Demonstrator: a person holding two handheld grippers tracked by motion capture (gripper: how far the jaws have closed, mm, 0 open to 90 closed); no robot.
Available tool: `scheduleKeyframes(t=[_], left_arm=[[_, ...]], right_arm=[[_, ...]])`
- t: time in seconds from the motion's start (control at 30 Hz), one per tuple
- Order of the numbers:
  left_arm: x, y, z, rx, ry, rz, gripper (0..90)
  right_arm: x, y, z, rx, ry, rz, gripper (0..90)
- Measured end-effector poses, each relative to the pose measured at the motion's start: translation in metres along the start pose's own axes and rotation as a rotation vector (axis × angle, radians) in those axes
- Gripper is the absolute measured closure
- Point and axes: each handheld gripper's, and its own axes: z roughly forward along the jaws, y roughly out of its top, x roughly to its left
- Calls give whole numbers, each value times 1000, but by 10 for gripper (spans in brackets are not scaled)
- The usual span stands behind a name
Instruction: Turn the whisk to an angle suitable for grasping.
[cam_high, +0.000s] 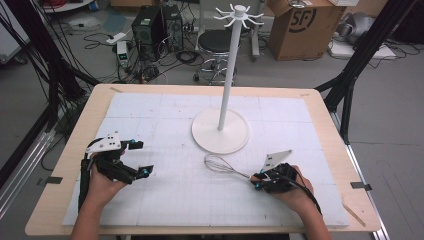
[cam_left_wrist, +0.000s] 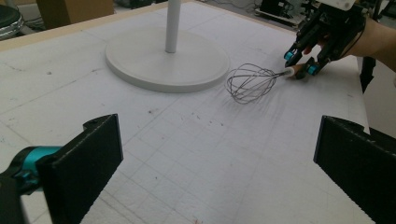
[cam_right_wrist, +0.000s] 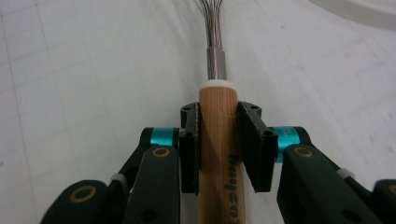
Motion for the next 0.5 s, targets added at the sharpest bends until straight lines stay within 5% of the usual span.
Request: scheduleKeyframes(t=[0.33,0.5], left_arm=[[0,0,0,-5,-2,2,18],[1,0,0,-5,-4,0,18]], right_arm=[[14,47,37,-13,66,-82,705],[16,57,45,-21,75,-94,700]])
